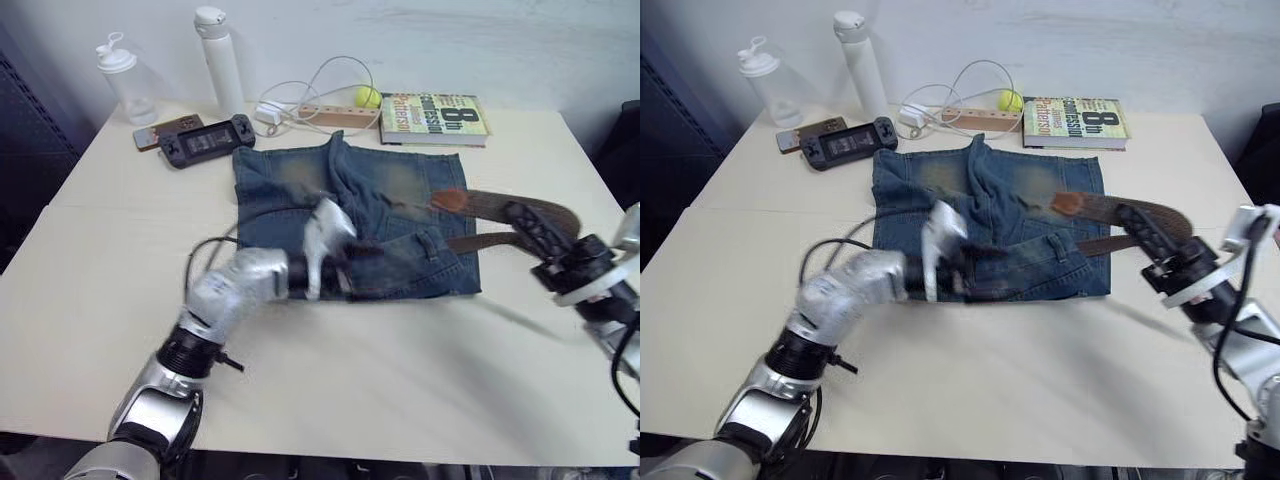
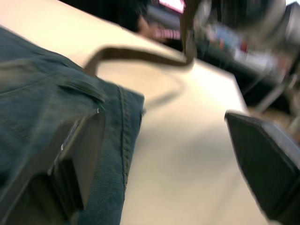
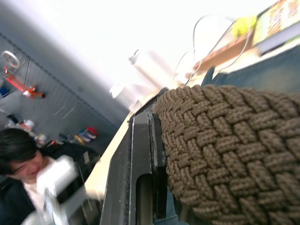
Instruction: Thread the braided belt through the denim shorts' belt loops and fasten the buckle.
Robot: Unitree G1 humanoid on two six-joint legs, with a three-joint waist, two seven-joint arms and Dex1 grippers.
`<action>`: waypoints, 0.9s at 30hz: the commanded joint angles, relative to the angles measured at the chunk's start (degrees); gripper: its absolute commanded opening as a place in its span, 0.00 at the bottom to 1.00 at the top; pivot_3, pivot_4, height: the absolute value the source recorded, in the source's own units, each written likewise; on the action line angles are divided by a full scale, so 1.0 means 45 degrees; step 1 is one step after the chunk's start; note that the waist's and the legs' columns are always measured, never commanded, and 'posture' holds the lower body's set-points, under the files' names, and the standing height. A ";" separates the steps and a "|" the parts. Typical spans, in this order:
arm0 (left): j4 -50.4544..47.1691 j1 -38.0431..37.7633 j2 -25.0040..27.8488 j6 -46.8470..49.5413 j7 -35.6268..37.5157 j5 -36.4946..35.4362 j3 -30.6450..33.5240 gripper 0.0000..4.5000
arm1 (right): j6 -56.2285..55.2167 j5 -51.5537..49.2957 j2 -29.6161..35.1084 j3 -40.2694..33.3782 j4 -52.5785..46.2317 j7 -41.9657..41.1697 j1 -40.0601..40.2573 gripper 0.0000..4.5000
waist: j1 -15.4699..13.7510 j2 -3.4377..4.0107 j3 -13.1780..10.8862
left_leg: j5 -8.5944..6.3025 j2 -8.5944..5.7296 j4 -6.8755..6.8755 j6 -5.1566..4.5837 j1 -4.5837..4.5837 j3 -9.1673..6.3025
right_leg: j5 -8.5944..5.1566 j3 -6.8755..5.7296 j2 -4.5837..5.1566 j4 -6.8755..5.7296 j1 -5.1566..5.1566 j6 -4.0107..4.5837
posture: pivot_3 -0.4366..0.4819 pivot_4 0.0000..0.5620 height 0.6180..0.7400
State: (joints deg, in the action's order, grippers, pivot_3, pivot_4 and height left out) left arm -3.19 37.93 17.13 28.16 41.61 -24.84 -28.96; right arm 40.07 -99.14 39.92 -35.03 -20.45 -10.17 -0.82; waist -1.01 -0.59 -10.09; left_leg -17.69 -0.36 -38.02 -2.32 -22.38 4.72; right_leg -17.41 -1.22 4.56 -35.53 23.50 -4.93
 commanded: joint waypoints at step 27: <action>1.3419 0.3978 -0.4914 -1.1151 -0.3151 0.9311 -0.0861 0.23 | -0.1877 -0.0668 -0.0841 -0.1346 -0.2029 0.2300 0.1172 0.00 | -0.0072 -0.0020 -0.0017 | -0.0037 0.0005 -0.0032 -0.0144 -0.0024 -0.0003 | 0.0017 -0.0005 0.0006 -0.0029 0.0018 -0.0032 | 0.48 0.27 0.74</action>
State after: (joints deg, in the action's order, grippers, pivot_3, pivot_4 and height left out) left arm 55.93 55.63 -5.09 -20.98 26.67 16.36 -33.45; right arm 31.49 -100.75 34.81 -40.58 -27.19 0.30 4.49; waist -1.34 -0.68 -10.16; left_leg -17.85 -0.34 -38.17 -2.97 -22.49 4.71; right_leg -17.33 -1.23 4.58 -35.66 23.58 -5.07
